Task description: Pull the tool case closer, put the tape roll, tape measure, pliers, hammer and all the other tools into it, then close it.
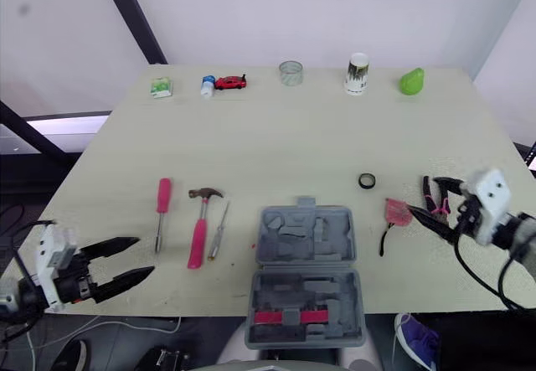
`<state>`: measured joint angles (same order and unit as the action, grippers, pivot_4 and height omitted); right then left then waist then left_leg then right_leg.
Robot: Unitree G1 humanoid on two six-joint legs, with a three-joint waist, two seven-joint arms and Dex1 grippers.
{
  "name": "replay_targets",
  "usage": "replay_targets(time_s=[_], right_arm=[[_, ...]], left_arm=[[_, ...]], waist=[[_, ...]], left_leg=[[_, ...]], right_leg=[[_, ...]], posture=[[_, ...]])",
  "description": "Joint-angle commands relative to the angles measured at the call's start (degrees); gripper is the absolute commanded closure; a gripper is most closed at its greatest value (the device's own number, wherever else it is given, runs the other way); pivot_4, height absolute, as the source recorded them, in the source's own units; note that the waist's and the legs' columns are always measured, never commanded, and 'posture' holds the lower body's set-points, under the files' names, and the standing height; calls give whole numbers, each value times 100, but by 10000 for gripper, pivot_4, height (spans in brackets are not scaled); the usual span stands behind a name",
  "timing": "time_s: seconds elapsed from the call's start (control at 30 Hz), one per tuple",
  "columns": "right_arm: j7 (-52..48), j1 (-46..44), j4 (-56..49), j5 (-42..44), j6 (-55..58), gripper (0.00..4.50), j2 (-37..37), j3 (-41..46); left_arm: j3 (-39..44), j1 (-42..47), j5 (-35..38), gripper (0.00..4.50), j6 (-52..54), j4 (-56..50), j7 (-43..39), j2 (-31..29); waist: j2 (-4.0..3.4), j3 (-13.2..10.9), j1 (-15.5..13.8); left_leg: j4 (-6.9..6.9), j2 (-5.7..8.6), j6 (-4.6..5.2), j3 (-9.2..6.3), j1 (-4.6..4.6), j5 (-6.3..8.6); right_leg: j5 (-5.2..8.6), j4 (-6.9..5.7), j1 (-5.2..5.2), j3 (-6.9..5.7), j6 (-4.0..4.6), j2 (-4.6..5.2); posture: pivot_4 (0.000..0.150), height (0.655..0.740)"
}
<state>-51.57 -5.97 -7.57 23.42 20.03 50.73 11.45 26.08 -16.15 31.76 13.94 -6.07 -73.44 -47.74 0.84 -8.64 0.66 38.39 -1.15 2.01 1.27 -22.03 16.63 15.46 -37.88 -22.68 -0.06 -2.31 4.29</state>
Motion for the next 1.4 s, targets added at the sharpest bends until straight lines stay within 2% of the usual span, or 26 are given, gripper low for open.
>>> replay_targets(time_s=[0.03,0.17,0.3,0.4,0.5,0.6,0.73,0.97,1.0,1.03,1.07,1.2,1.3,1.33,1.4], right_arm=[[-437,-950,286,-514,182,160,185,-877],[-1011,-2213,956,-1285,31,160,146,-1953],[-1703,-3732,1939,-2311,-276,160,-277,-3213],[-2198,-4408,2635,-2900,-606,160,-528,-3864],[-2399,-4888,3379,-3326,-901,160,-807,-4224],[-2419,-5297,4192,-3718,-1243,160,-1073,-4464],[-2259,-5831,5429,-4270,-1710,160,-1498,-4775],[-1951,-6093,6617,-4631,-2334,160,-2004,-4688],[-1888,-6120,6742,-4671,-2379,5136,-2056,-4674],[-1856,-6142,6829,-4710,-2423,5331,-2086,-4670],[-1842,-6160,6916,-4742,-2469,9234,-2119,-4667],[-1699,-6202,7172,-4846,-2650,26159,-2247,-4645],[-1636,-6242,7259,-4893,-2736,40601,-2313,-4589],[-1630,-6257,7282,-4906,-2755,43850,-2330,-4572],[-1604,-6276,7331,-4935,-2791,43850,-2361,-4540]], left_arm=[[-270,441,377,204,233,-677,-41,-82],[-565,860,563,204,448,-939,42,12],[-805,1366,827,204,568,-883,149,323],[-904,1576,953,204,625,-878,106,436],[-935,1733,1109,204,698,-894,134,544],[-958,1814,1216,204,756,-943,113,593],[-975,1875,1304,204,770,-1118,149,619],[-931,1805,1285,204,752,-1284,331,646],[-916,1790,1287,0,757,-1305,362,648],[-906,1780,1286,0,758,-1316,382,649],[-896,1770,1275,0,745,-1322,401,649],[-857,1718,1276,0,713,-1343,467,660],[-841,1654,1288,0,693,-1362,467,657],[-838,1638,1287,0,683,-1360,461,656],[-852,1617,1268,0,650,-1349,458,670]], waist=[[-1,-1,7],[-13,-8,62],[-22,-19,56],[-22,-18,34],[-21,-18,0],[-21,-19,7],[-23,-22,52],[-23,-22,92],[-24,-23,96],[-24,-23,104],[-24,-23,121],[-25,-23,157],[-25,-23,180],[-26,-24,180],[-26,-24,179]], left_leg=[[0,0,0,-1,-1,-1],[-1,-2,0,0,1,-1],[5,1,1,7,-15,-1],[9,-2,-1,2,-30,-2],[31,-2,-23,-7,-86,-16],[46,3,-26,1,-102,-17],[57,5,-27,5,-99,-18],[60,0,-29,5,-94,-20],[60,0,-29,5,-95,-20],[60,2,-30,5,-95,-20],[61,2,-30,5,-95,-20],[63,2,-31,4,-94,-21],[63,2,-33,4,-92,-22],[63,2,-34,4,-92,-22],[63,2,-35,4,-91,-22]], right_leg=[[0,-1,-1,-1,0,-2],[-13,0,-2,1,-20,-16],[-15,-1,-17,-15,-25,-34],[-15,-3,-32,-25,-25,-69],[-16,-9,-69,-37,-26,-69],[-21,-9,-76,-31,-36,-66],[-26,-13,-76,-24,-43,-70],[-26,-23,-76,-18,-42,-77],[-26,-23,-76,-17,-42,-75],[-26,-23,-76,-17,-43,-74],[-26,-23,-76,-17,-43,-73],[-26,-27,-76,-18,-43,-73],[-26,-31,-76,-15,-43,-73],[-26,-33,-77,-14,-42,-73],[-26,-35,-77,-14,-42,-73]], posture=[[1500,7400],[1500,7400],[1500,7400],[1500,7400],[1500,7400],[1500,7400],[1500,7400],[1500,7400],[1500,7400],[1500,7400],[1500,7400],[1500,7400],[1500,7400],[1500,7400],[1500,7400]])
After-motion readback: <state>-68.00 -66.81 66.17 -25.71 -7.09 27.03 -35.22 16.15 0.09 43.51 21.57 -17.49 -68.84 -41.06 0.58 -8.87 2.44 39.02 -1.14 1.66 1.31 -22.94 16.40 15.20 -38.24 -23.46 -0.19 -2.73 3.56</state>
